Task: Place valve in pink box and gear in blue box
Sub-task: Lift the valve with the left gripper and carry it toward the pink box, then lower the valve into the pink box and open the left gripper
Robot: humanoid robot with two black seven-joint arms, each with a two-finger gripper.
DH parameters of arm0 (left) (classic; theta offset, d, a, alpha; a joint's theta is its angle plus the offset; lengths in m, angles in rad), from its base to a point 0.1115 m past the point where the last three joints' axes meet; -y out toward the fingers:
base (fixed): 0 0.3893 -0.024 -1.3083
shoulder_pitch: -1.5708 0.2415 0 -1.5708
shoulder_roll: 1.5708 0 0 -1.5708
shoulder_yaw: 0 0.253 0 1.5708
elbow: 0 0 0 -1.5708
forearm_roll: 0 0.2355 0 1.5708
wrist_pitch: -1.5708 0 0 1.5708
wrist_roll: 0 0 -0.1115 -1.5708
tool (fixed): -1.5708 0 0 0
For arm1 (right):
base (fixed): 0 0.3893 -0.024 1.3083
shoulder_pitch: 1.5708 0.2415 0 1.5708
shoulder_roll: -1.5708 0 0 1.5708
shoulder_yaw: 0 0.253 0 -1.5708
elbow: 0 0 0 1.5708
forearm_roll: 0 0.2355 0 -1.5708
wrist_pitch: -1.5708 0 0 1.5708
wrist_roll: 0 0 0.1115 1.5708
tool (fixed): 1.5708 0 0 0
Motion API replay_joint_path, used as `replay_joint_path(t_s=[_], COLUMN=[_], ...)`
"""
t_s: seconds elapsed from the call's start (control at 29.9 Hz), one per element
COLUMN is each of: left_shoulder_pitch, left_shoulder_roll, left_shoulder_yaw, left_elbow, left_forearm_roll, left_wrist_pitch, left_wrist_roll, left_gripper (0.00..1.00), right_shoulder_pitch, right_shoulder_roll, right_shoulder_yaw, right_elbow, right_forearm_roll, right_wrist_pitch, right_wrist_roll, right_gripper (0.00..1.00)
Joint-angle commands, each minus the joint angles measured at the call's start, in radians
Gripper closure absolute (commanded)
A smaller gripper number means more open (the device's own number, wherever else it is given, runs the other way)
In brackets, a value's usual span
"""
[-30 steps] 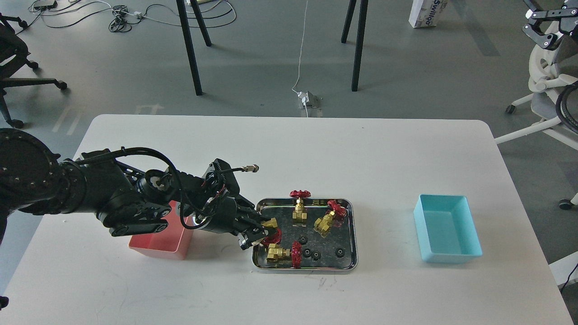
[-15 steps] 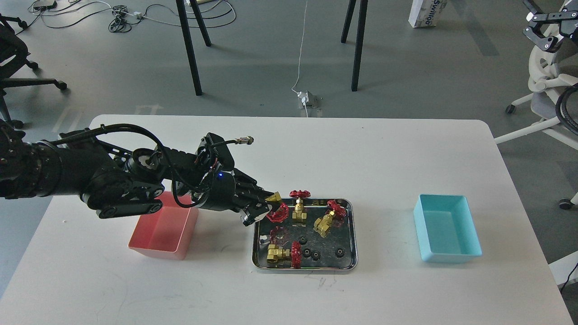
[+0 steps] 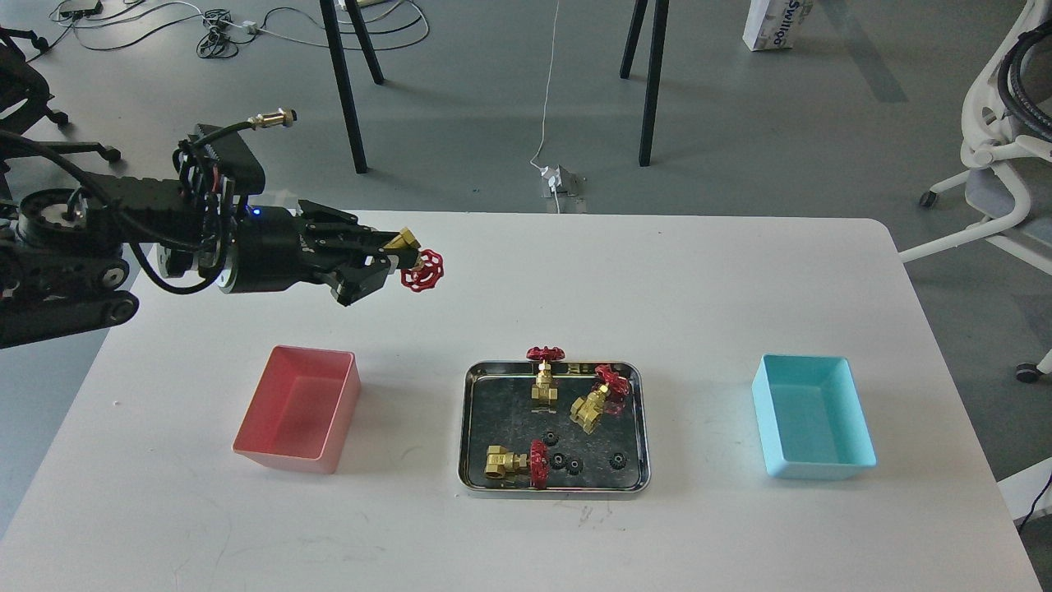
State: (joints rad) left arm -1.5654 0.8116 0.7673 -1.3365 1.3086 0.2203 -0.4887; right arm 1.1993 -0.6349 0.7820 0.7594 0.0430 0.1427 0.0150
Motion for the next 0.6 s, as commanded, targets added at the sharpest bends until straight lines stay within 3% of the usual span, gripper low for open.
replay_joint_path(t_s=[0.0,0.27,0.57], left_shoulder_pitch=[0.021,0.172,0.336], left_shoulder_roll=[0.109,0.258,0.250], left_shoulder_yaw=[0.001,-0.048,-0.127], left_elbow=[-0.032,-0.046,-0.029], left_forearm_roll=[0.093,0.199,0.222], left_wrist_pitch=[0.001,0.007,0.034], left_wrist_roll=[0.000,0.000,0.000], left_gripper=[0.80,0.80,0.80], right_shoulder_pitch=[0.005,-0.023,-0.032], right_shoulder_roll=[0.018,0.041,0.034], right_shoulder_yaw=[-0.015,-0.017,-0.015], right_elbow=[0.000,0.000,-0.002], right_forearm_roll=[0.000,0.000,0.000], right_wrist_pitch=[-0.006,-0.015,-0.017], right_wrist_roll=[-0.001,-0.001,-0.001], right_gripper=[0.00,0.00,0.00])
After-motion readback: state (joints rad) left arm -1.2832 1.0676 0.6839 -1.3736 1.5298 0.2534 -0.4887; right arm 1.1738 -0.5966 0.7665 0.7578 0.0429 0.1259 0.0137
